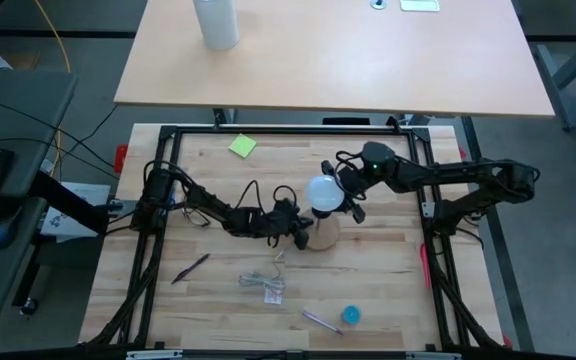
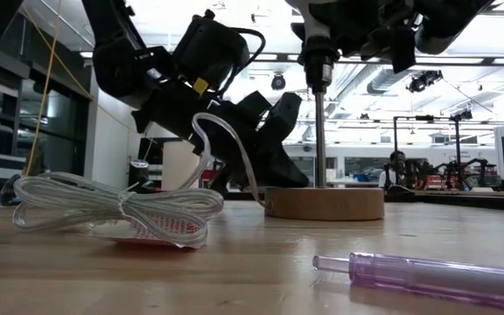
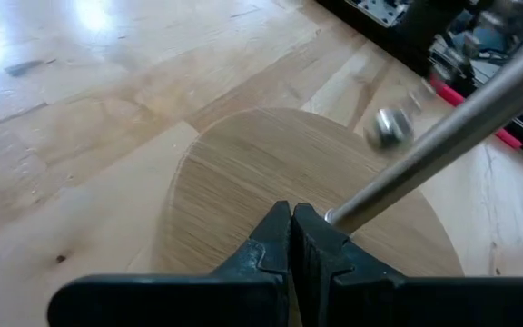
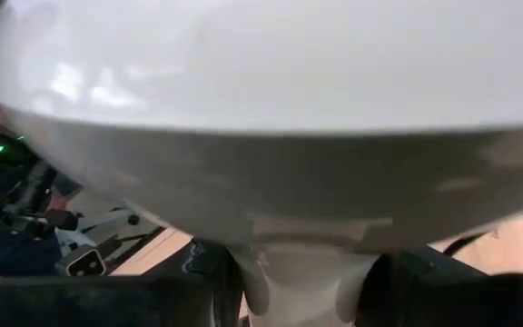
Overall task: Screw lightbulb
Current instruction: Remove the lightbulb from the lamp
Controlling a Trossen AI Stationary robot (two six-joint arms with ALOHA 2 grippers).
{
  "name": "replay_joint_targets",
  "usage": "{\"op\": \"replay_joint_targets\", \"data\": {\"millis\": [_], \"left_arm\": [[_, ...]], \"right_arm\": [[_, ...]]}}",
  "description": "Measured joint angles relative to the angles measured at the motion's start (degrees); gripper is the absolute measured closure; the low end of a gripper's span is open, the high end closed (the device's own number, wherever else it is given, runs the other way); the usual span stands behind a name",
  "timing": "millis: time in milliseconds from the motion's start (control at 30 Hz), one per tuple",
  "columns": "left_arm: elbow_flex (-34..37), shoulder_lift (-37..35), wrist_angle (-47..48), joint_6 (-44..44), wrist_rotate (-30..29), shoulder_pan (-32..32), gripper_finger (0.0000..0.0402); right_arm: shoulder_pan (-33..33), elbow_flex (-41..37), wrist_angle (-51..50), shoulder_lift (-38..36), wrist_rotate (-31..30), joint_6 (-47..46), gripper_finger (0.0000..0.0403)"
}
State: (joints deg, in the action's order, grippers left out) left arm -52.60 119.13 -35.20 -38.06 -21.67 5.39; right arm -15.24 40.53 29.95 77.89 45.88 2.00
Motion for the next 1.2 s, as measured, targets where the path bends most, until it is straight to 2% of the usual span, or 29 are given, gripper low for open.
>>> {"op": "replay_joint_targets", "data": {"millis": [367,700,967,1200], "left_arm": [[-0.07,0.31,3.07,-2.22,-5.94,2.73,0.0401],[-0.24,2.27,2.37,-6.56,-8.33,4.18,0.0401],[-0.26,2.32,2.36,-6.69,-8.3,4.21,0.0401],[-0.26,2.34,2.35,-6.77,-8.48,4.23,0.0401]], "right_arm": [[2.55,0.07,-2.61,-0.58,-6.08,0.88,0.0255],[5.92,0.12,-11.33,-5.45,-16.62,2.78,0.0255],[10.21,-0.01,-12.83,-7.13,-28.01,1.43,0.0255],[14.79,-0.04,-12.53,-7.15,-40.79,-1.53,0.0255]]}}
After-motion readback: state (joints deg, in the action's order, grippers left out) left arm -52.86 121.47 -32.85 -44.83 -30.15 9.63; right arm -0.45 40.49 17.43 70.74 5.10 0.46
